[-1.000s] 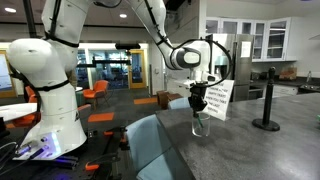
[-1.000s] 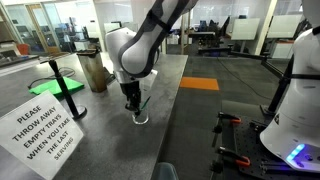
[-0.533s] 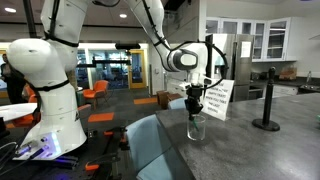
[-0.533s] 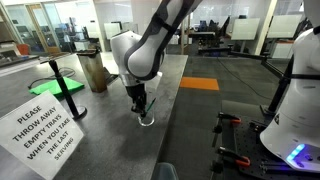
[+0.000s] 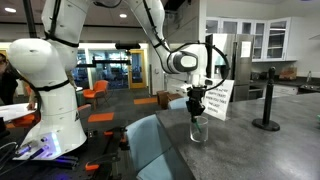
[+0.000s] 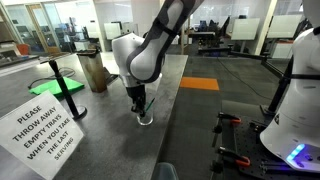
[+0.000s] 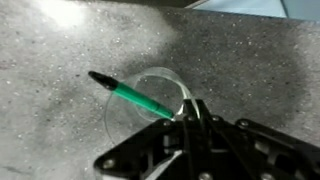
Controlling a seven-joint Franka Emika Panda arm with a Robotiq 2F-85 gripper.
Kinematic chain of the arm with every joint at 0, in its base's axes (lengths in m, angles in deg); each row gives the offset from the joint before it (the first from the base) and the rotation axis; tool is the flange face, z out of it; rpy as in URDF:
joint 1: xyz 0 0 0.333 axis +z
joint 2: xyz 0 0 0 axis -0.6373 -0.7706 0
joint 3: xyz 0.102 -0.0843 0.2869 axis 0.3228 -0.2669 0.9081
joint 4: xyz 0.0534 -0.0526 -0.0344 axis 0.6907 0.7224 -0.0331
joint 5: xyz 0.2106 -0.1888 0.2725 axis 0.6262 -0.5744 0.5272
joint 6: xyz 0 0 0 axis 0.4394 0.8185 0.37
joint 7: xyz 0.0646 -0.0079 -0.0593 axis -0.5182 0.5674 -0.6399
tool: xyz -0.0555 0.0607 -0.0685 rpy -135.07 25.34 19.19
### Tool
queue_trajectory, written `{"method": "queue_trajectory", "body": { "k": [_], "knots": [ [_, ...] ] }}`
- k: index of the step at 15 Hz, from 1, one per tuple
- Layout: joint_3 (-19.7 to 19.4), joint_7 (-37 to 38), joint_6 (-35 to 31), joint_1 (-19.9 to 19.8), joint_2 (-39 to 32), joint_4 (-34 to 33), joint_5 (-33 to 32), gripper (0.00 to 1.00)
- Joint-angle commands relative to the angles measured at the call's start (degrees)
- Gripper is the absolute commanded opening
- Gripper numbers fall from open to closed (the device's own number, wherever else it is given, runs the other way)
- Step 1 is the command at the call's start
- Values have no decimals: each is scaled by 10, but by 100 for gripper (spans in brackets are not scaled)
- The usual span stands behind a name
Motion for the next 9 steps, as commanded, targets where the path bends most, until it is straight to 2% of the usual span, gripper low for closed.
{"method": "queue_trajectory", "body": {
  "k": [1,2,9],
  "knots": [
    [-19,34,-26,15,0,10,-22,4],
    [-20,34,-25,14,-2,9,-19,0],
    [-40,33,-22,9,-2,11,-21,1]
  ]
}}
